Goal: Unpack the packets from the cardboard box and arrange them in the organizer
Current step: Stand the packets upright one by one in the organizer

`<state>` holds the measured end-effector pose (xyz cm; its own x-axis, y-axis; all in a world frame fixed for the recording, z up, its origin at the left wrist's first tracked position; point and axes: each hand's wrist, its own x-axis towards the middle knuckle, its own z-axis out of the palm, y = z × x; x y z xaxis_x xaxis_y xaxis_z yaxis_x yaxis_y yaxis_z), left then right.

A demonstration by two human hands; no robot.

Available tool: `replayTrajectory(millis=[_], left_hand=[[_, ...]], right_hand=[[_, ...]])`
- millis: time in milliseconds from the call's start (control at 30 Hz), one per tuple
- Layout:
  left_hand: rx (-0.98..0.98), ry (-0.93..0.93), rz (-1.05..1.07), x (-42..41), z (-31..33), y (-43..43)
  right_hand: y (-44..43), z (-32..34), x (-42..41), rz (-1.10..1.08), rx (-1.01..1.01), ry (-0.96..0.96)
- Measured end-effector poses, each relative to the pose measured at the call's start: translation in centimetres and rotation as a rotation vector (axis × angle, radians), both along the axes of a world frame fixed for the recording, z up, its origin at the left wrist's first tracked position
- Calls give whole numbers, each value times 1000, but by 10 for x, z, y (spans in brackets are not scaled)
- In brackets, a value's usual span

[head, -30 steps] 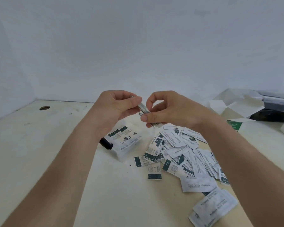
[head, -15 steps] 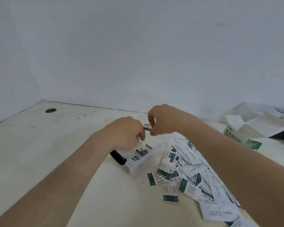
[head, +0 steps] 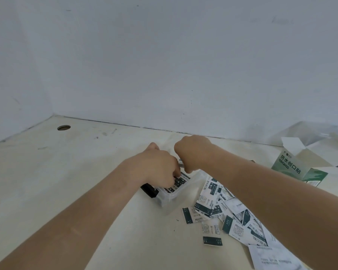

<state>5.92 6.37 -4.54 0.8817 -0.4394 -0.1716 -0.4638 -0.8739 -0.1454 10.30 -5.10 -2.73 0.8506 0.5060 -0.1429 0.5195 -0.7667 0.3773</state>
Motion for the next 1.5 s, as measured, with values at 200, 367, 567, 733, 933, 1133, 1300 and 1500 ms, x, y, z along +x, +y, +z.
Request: replayTrajectory(millis=[200,367,567,733,933,1133,1300,1500], left_hand=[[-29,39,31,0,1,0],[-44,23,50,-1,3,-2],[-31,7,55,2,-1,1],[-34,27,60,4,-2,1],[-58,41,53,5,-3,3],[-36,45,66,1,0,1],[-117,28,77,-3,5,1],[-415,-46,172,-10,17,6]], right_hand=[[4,-8,0,44,-23,-36],[6,-11,-3,116,-16,-90],[6,-19,0,101,-2,-110],[4,-7,8,15,52,76],[0,12,9,-139,221,480],[-2,-4,7,-74,106,340],[-13,5,3,-93,260,319],[-41,35,-13,-65,625,323]])
